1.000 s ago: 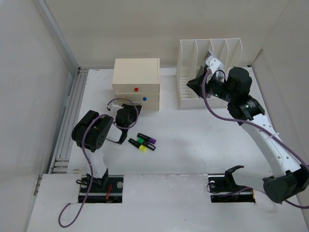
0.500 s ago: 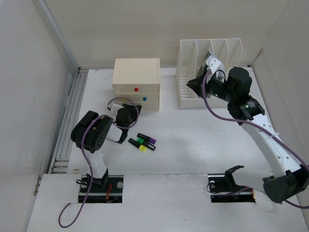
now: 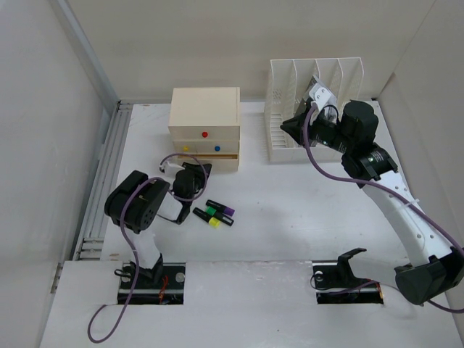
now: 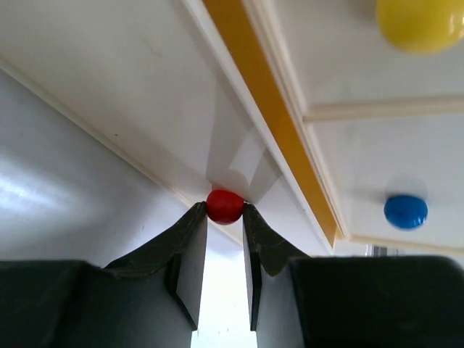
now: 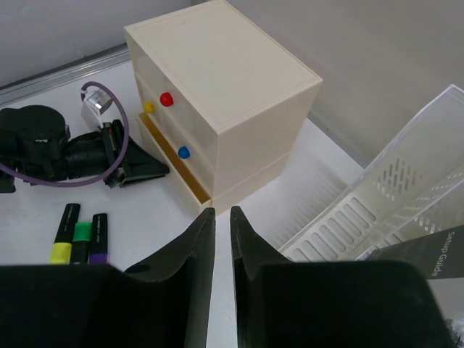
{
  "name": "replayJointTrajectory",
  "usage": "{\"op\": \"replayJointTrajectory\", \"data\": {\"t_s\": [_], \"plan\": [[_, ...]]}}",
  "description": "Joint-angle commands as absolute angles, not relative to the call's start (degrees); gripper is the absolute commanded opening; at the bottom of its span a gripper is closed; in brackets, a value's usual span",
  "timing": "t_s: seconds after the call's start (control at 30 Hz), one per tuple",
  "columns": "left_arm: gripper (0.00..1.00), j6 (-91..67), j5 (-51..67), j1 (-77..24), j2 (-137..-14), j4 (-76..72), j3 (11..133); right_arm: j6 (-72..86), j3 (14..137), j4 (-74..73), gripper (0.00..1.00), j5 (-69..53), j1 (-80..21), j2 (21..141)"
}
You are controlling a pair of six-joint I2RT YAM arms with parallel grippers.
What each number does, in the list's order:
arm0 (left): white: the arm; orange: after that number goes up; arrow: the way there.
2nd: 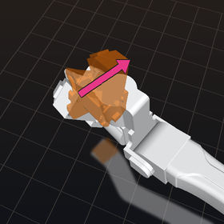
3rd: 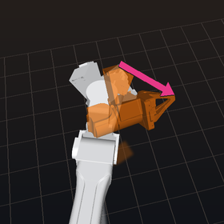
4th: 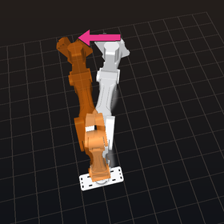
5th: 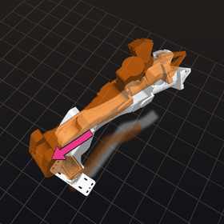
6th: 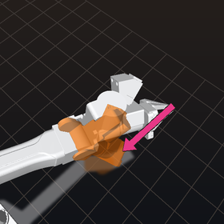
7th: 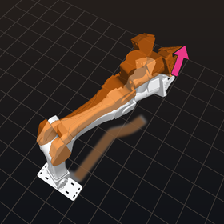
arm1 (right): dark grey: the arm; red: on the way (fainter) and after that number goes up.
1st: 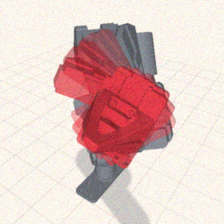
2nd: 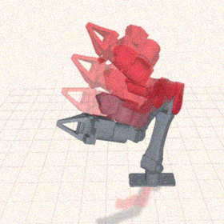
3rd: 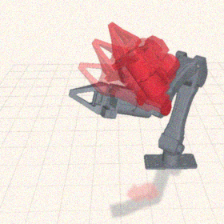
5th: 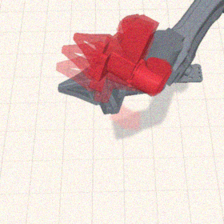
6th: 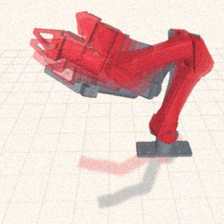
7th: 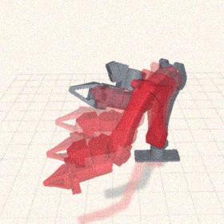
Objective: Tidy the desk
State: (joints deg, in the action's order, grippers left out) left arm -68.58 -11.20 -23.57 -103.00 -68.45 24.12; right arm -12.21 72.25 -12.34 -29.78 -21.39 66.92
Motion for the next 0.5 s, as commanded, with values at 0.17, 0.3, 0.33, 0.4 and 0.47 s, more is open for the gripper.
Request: {"op": "replayJointTrajectory", "data": {"t_s": [0.17,0.3,0.33,0.4,0.47], "plan": [[0.09,-71.5,-15.1,-26.7,-99.4,-74.9,16.5,-11.8,72.5,-9.3,0.2,-30.0,-21.1,65.4],[0.09,-72.2,-16.2,-27.9,-98.1,-72.9,15.4,-11.8,72.5,-9.3,0.2,-30.5,-21.1,65.4],[0.11,-72.2,-16.2,-27.9,-98.1,-72.9,15.4,-11.8,72.5,-9.3,0.2,-30.5,-21.1,65.4],[0.25,-72.7,-16.2,-27.9,-98.1,-72.3,15.4,-11.8,72.5,-9.3,0.2,-30.5,-21.1,65.4],[0.37,-72.7,-16.2,-27.9,-97.5,-71.8,15.4,-11.8,72.5,-9.3,0.2,-30.5,-21.1,65.4]]}}
